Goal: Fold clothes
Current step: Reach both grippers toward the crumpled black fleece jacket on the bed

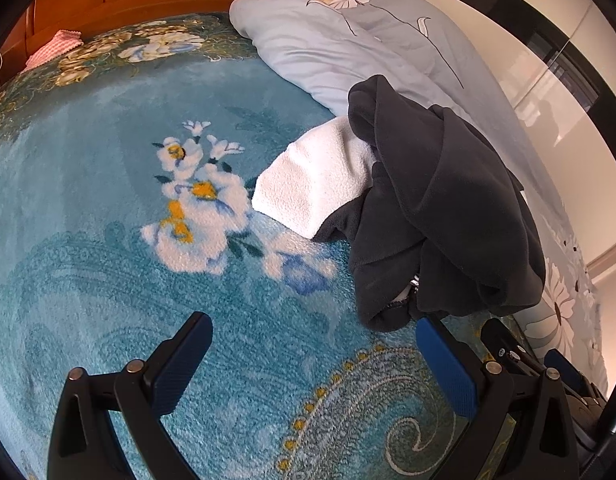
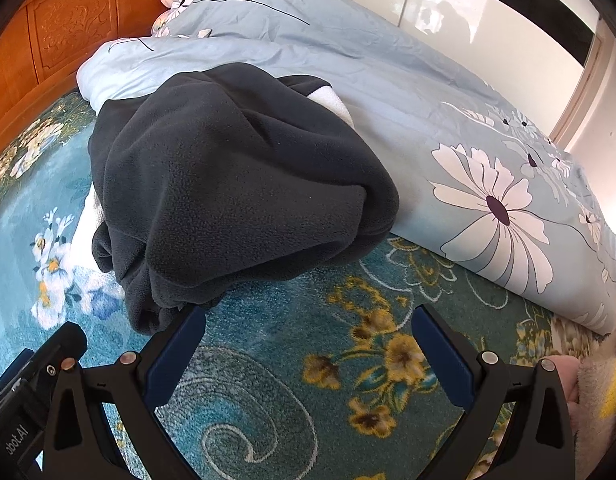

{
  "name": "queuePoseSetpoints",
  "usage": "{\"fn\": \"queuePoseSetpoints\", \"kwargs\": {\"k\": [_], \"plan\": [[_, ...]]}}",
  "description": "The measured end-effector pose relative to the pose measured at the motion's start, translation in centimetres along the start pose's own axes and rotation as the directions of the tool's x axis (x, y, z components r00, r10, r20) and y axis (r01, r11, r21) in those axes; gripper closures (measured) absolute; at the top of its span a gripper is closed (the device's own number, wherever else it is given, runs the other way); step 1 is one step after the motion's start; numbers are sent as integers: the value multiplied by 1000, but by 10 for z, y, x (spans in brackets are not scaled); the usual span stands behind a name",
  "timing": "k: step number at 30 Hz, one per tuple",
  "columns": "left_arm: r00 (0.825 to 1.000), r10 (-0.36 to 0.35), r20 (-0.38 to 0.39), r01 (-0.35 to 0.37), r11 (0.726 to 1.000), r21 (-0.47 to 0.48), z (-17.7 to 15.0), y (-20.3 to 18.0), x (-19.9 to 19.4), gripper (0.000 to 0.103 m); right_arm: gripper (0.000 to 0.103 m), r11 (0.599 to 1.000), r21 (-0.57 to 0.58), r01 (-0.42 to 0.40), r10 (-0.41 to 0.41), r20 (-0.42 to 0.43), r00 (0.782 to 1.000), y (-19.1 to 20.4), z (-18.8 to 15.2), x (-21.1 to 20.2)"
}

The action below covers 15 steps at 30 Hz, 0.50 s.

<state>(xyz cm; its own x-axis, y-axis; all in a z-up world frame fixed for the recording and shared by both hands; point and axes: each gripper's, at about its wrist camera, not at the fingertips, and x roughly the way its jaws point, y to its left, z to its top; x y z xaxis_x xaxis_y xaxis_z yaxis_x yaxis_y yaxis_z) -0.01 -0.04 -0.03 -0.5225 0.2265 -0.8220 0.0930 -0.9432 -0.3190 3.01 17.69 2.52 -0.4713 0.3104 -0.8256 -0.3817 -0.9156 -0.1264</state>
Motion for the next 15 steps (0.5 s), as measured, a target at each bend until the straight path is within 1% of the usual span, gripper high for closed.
{"fn": "queuePoseSetpoints", "kwargs": {"k": [5, 6, 8, 15], "plan": [[1000, -6, -3, 6, 1000, -16, 2, 5, 1, 0, 0, 1000, -17, 4, -4, 2, 1000, 1, 1, -1], [1000, -8, -3, 8, 1000, -21, 2, 12, 2, 0, 0, 1000, -20, 4, -4, 2, 1000, 1, 1, -1], [1000, -6, 2, 6, 999, -34, 1, 4, 5, 0, 0, 1000, -27, 5, -4, 5, 1000, 2, 2, -1], [999, -36, -10, 35, 997, -68, 2, 13, 2, 0, 0, 998, -61, 8, -7, 18, 1000, 10, 7, -3]]}}
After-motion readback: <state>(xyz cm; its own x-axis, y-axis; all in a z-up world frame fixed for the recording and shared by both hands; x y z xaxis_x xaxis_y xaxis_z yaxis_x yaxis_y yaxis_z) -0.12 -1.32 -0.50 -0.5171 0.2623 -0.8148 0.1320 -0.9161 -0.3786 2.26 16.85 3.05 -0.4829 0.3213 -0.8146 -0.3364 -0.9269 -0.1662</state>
